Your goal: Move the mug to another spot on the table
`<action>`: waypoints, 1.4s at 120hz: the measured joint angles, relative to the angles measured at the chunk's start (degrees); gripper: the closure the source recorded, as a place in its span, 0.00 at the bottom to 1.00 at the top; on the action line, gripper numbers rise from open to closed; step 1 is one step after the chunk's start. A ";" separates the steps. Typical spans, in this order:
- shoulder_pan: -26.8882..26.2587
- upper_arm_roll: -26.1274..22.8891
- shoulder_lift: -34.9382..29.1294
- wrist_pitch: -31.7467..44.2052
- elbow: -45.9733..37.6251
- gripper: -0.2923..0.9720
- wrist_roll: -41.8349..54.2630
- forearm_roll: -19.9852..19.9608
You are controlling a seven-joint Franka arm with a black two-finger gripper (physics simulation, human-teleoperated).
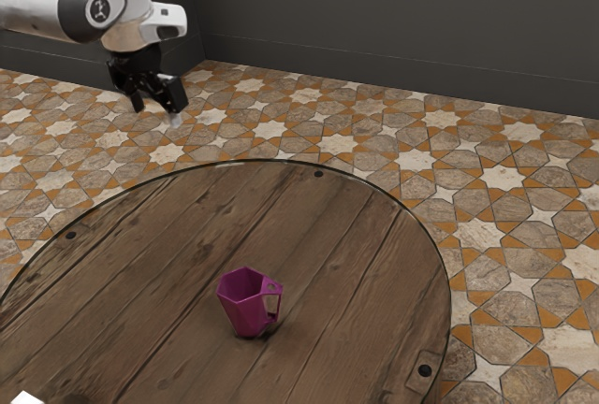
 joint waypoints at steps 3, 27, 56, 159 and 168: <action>-0.65 0.00 0.04 -0.09 0.00 0.23 -0.72 0.00; -5.72 -0.91 0.12 -0.42 -2.15 0.23 -5.41 -0.27; -9.73 -6.48 2.70 -0.34 -7.44 0.23 -0.56 -0.14; -14.57 -8.24 13.68 14.71 -15.78 0.24 30.08 1.31; -14.58 -8.25 14.43 15.97 -15.79 0.24 31.68 1.25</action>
